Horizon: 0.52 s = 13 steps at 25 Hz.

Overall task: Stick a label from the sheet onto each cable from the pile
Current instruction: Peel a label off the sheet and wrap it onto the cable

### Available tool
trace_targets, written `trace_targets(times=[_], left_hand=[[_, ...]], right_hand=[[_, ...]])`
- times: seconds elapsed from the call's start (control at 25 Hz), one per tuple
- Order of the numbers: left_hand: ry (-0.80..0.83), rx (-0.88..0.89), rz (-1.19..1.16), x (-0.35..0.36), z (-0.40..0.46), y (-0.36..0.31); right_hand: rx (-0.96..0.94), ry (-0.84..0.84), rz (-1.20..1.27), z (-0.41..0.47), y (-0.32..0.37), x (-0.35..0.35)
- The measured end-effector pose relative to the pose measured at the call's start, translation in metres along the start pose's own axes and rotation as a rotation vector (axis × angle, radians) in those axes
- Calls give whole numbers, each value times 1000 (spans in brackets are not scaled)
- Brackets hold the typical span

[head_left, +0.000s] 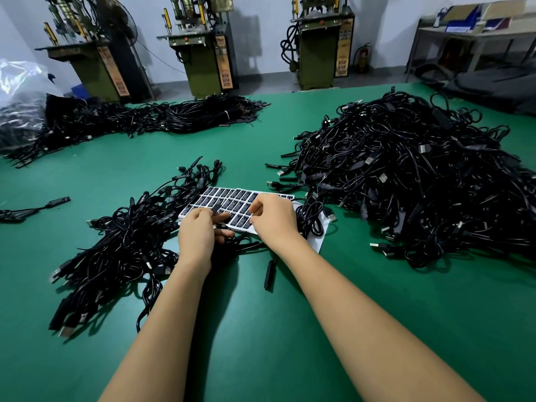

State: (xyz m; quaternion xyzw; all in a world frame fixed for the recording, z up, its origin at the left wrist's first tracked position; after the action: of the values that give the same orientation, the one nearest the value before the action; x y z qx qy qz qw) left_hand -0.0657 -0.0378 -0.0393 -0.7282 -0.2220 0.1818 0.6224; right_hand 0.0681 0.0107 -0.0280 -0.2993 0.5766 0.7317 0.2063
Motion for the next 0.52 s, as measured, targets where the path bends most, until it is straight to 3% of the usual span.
trace_targets(times=[0.52], left_hand=[[-2,4,13,-1,0,-1]], right_hand=[[-49,-30,-45,-4,2,3]])
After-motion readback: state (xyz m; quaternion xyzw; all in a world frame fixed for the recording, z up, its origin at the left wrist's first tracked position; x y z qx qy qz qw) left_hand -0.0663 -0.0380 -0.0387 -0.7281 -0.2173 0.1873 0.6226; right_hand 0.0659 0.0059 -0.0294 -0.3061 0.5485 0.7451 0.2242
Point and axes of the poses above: each hand's wrist, its own z-axis towards the middle knuckle, its own x-axis out of the palm, y = z × x, the point moved 3 cm from there along z, towards the middle knuckle, and after that the axes turned 1 degree about -x, right-handed, at the moved point
